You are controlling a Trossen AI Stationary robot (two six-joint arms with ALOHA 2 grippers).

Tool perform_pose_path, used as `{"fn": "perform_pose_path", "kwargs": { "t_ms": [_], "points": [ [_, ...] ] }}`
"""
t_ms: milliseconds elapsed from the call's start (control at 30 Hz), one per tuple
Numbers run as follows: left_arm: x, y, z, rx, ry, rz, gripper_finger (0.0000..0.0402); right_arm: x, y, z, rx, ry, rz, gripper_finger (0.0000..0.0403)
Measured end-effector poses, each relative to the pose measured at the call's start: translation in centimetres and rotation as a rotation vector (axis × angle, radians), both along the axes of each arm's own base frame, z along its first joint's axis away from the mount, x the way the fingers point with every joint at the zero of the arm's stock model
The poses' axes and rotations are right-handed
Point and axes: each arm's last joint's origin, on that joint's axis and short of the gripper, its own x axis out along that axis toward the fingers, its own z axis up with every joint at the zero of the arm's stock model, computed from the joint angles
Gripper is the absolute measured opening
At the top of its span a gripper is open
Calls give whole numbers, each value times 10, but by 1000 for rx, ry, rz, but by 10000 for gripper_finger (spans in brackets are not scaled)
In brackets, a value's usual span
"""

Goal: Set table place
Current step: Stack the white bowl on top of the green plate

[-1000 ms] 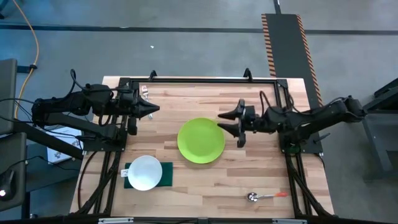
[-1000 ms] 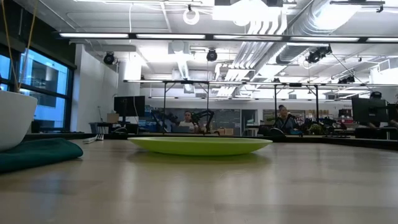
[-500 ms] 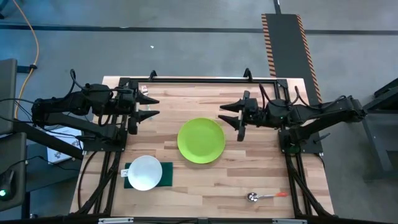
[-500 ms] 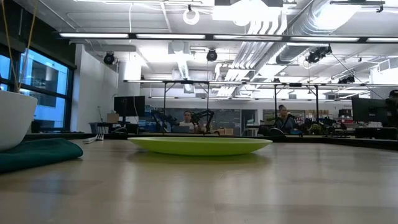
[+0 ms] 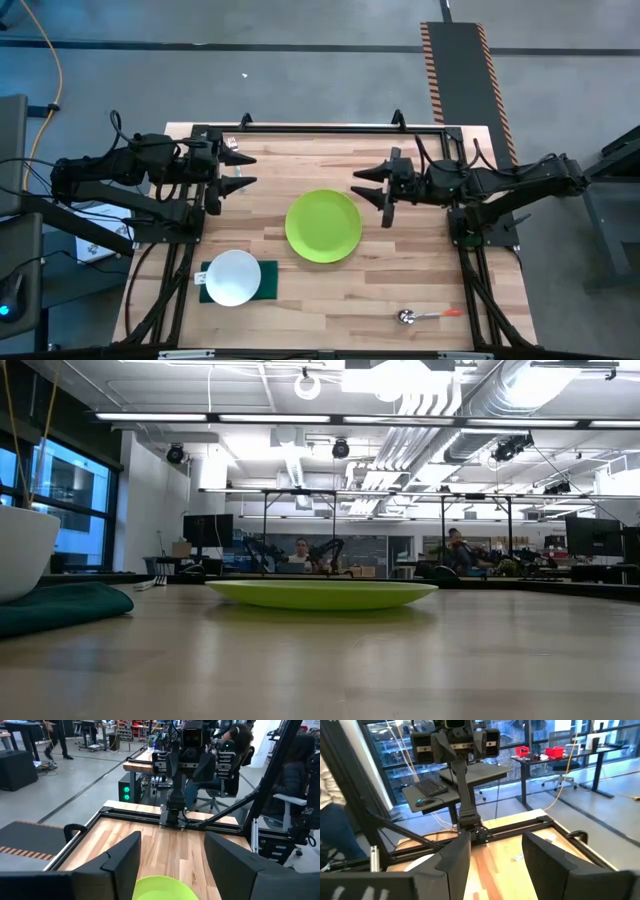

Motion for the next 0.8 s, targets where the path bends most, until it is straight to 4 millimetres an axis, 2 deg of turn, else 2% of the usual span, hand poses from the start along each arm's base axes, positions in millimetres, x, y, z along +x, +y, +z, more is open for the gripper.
{"fn": "perform_pose_path", "kwargs": {
  "t_ms": [800],
  "points": [
    [0, 0, -1, 1, 5, 7, 205, 0, -1, -3, 18, 31, 5, 170]
  ]
}}
